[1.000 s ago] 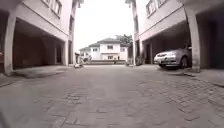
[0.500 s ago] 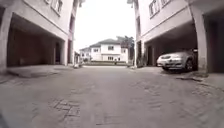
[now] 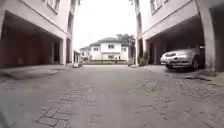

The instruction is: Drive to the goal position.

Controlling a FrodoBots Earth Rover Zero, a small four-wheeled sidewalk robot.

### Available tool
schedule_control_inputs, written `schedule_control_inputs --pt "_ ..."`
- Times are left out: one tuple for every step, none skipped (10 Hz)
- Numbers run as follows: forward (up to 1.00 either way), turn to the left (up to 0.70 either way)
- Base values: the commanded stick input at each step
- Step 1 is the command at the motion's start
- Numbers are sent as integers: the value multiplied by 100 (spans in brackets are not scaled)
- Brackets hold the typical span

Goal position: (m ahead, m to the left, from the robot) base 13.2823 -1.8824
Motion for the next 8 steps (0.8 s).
schedule_control_inputs --pt "70 0" --pt "70 0" --pt "70 0" --pt "70 0" --pt "70 0" --pt "70 0" --pt "70 0" --pt "70 0"
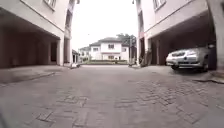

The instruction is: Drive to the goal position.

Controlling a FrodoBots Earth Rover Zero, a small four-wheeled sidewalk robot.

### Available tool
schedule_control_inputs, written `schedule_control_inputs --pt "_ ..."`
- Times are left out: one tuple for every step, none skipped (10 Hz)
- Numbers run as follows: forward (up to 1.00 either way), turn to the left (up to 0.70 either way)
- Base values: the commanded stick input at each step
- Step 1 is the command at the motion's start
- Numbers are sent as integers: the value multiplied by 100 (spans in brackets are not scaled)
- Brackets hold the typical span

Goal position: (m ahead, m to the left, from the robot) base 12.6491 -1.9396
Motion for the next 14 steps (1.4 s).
schedule_control_inputs --pt "70 0" --pt "70 0" --pt "70 0" --pt "70 0" --pt "70 0" --pt "70 0" --pt "70 0" --pt "70 0" --pt "70 0" --pt "70 0" --pt "70 0" --pt "70 0" --pt "70 0" --pt "70 0"
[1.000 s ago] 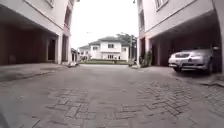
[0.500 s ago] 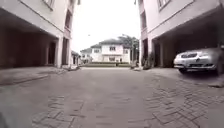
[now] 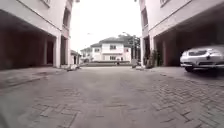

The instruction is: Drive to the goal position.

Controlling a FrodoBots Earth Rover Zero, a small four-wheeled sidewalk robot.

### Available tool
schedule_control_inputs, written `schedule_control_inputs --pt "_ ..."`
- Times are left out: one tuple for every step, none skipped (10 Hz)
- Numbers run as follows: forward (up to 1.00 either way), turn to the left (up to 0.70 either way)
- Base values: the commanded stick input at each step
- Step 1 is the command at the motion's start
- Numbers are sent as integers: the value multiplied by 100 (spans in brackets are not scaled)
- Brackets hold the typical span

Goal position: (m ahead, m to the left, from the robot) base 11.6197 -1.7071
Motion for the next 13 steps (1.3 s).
schedule_control_inputs --pt "70 0" --pt "70 0" --pt "70 0" --pt "70 0" --pt "70 0" --pt "70 0" --pt "70 0" --pt "70 0" --pt "70 0" --pt "70 0" --pt "70 0" --pt "70 0" --pt "70 0"
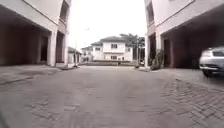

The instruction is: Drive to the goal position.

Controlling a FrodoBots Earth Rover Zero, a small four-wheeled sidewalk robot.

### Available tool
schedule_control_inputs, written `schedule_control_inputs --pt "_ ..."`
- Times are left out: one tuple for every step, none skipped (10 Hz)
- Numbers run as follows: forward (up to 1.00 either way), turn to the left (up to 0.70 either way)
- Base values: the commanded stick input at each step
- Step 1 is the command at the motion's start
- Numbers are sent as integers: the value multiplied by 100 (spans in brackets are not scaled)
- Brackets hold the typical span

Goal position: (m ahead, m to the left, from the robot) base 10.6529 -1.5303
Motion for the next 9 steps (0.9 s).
schedule_control_inputs --pt "70 0" --pt "70 0" --pt "70 0" --pt "70 0" --pt "70 0" --pt "70 0" --pt "70 0" --pt "70 0" --pt "70 0"
